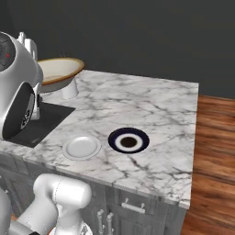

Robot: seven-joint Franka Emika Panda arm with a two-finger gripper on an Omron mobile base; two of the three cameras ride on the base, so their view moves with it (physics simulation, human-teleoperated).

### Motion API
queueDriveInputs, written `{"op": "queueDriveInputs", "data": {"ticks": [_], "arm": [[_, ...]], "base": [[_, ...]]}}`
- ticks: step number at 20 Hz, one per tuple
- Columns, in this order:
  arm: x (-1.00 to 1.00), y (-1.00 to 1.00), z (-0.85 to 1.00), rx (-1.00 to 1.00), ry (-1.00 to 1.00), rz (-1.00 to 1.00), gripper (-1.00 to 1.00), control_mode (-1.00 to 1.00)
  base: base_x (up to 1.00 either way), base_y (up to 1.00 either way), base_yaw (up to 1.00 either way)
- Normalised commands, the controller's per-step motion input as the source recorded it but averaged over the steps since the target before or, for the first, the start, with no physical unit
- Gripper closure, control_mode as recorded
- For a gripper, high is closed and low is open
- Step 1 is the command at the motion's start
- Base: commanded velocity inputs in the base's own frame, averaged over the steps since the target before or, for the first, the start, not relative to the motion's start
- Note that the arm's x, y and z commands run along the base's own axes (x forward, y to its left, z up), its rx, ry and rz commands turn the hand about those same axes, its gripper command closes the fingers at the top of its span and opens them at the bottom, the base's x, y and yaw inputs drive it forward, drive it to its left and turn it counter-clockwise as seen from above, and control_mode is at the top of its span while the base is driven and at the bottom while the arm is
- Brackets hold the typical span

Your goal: Move the bowls from the cabinet to the plates on the dining table.

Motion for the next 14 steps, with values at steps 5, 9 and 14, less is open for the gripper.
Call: {"op": "queueDriveInputs", "data": {"ticks": [5, 9, 14], "arm": [[-0.02, -0.01, -0.07, 0.01, 0.00, -0.04, 1.00, -1.00], [-0.08, -0.16, -0.28, 0.03, 0.00, -0.06, 1.00, -1.00], [0.00, -0.10, -0.39, 0.00, -0.02, 0.03, 1.00, -1.00]], "base": [[-0.02, -0.02, -0.18], [0.00, 0.00, 0.00], [0.00, 0.00, 0.00]]}}
